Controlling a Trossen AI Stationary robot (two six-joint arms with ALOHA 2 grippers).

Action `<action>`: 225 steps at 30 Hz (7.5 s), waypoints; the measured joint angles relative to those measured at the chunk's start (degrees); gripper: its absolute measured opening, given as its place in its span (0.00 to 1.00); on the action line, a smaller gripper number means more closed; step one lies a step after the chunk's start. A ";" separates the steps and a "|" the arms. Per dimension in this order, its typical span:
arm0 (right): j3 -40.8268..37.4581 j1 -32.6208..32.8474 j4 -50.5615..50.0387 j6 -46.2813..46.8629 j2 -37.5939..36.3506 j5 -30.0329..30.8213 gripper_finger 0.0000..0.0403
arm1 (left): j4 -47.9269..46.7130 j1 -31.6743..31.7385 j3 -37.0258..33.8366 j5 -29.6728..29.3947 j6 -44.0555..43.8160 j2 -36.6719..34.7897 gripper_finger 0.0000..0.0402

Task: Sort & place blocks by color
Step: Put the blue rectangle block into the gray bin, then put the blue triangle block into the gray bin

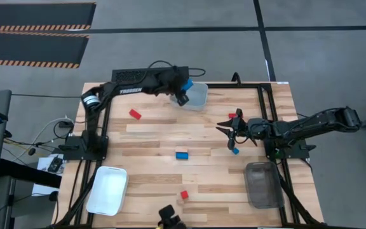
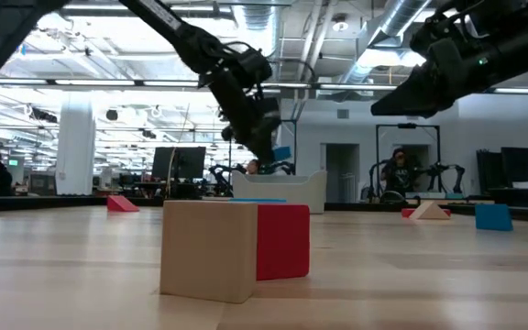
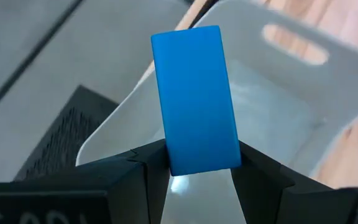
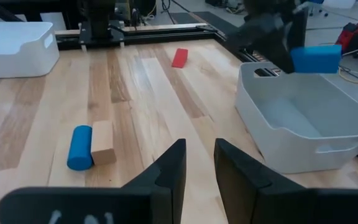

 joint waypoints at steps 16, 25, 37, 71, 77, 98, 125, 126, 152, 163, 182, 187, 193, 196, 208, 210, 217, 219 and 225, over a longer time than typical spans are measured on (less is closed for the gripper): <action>0.02 -0.76 -2.78 0.65 0.00 -0.02 0.27 | -13.86 1.34 10.77 4.90 -0.26 9.91 0.35; 0.02 -0.69 -2.56 1.13 0.00 -0.04 0.27 | -12.71 1.85 10.53 5.07 -0.76 9.95 0.35; 0.02 -0.69 -2.46 1.49 -0.01 -0.09 0.27 | -11.71 1.61 10.53 5.11 -1.33 9.95 0.35; 0.02 -0.92 -3.80 4.13 -0.02 0.17 0.27 | -6.76 -7.97 10.93 -1.09 2.21 3.05 0.58; 0.02 2.30 -4.18 4.21 -1.05 3.90 0.27 | -3.40 -13.13 6.65 -1.11 2.20 2.50 0.57; 0.02 5.08 -8.79 5.59 -6.65 7.22 0.27 | 33.37 -27.75 -37.75 -8.21 -5.36 -26.39 0.50; 0.02 5.14 0.38 3.44 2.54 6.00 0.27 | 37.39 -35.05 -39.17 -8.38 -1.57 -25.66 0.50; 0.02 5.40 1.00 3.98 2.34 6.45 0.27 | 37.39 -34.93 -39.17 -8.63 -1.56 -25.66 0.50; 0.00 31.72 1.89 19.50 4.11 21.21 0.10 | 49.44 -45.50 -38.73 -10.05 -9.07 -12.91 0.50; 0.02 32.53 0.34 18.08 3.98 36.15 0.13 | 53.75 -45.49 -33.86 -8.74 -8.33 -10.77 0.55; 4.10 33.95 2.55 4.06 3.96 42.10 0.13 | 47.99 -36.19 -4.88 2.06 2.45 12.22 0.58; 5.26 37.78 6.74 -3.41 1.79 42.89 0.13 | 41.83 -33.48 6.71 4.95 4.93 19.44 0.58; 5.16 40.46 4.90 -8.01 -1.64 49.73 0.13 | 37.24 -30.60 18.45 11.69 5.27 27.00 0.58; 5.14 40.64 2.74 -7.74 -3.04 50.23 0.13 | 36.55 -29.46 22.44 14.82 5.85 29.51 0.58; 4.96 37.79 0.70 -6.05 -3.43 49.21 0.13 | 35.01 -27.38 30.71 23.51 4.27 35.26 0.58; 4.96 37.80 0.68 -6.03 -3.43 49.20 0.13 | 33.57 -27.46 30.73 23.41 5.23 35.26 0.58; 4.96 37.80 1.35 -5.68 -3.43 49.16 0.13 | 32.32 -27.44 30.97 22.45 5.84 36.62 0.58; 4.96 37.80 1.17 -5.03 -3.43 49.14 0.13 | 31.32 -27.44 30.66 22.33 5.21 37.50 0.58; 4.94 37.80 0.31 -4.66 -3.41 48.74 0.13 | 32.67 -27.55 30.73 22.28 3.96 38.93 0.58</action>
